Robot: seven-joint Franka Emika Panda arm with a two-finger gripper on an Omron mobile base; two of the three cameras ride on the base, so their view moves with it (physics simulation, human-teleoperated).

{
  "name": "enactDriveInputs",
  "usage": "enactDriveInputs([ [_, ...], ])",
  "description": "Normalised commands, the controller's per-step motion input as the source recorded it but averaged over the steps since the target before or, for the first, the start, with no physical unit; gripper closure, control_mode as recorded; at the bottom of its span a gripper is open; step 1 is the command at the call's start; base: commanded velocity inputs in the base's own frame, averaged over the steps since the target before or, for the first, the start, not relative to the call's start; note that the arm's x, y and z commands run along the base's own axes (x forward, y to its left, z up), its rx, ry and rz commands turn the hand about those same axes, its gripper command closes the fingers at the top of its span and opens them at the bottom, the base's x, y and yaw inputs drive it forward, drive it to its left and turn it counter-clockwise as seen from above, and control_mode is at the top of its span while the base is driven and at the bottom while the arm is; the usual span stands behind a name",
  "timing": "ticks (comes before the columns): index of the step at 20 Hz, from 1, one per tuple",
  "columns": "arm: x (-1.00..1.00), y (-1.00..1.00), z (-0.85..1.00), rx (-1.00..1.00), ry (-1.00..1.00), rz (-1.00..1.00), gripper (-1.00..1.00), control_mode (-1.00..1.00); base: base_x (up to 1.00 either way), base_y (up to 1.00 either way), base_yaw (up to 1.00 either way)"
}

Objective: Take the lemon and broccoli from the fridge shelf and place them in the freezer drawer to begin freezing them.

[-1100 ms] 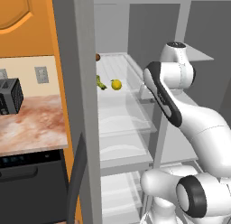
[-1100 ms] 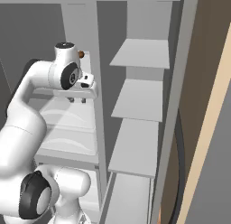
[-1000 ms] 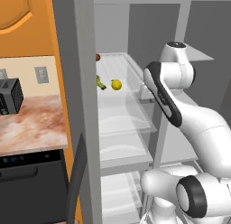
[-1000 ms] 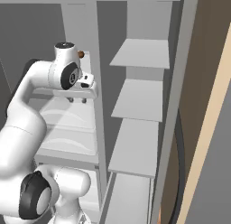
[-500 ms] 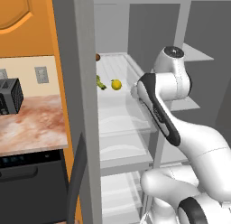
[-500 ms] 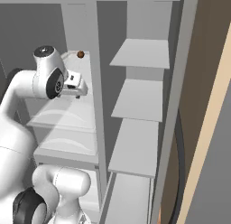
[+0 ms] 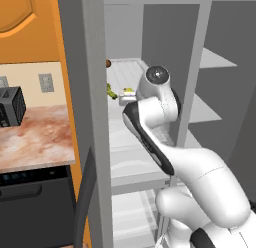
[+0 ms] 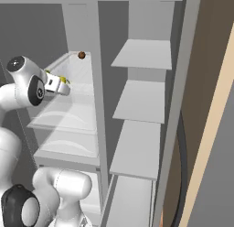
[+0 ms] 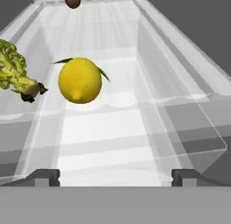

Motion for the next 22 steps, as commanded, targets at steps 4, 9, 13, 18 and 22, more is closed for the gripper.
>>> enactDriveInputs([
  [4, 0.73, 0.38, 0.22, 0.06, 0.02, -0.17, -1.0, -1.0, 0.0, 0.0, 0.0],
  [9, 0.77, 0.01, 0.11, 0.04, 0.24, -0.04, -1.0, -1.0, 0.0, 0.0, 0.0],
  [13, 0.47, 0.0, 0.09, 0.0, 0.21, 0.0, -1.0, -1.0, 0.0, 0.0, 0.0],
  [18, 0.28, 0.03, -0.02, 0.0, 0.12, 0.0, -1.0, -1.0, 0.0, 0.0, 0.0],
  [22, 0.34, 0.11, -0.18, 0.0, 0.03, 0.0, -1.0, -1.0, 0.0, 0.0, 0.0],
])
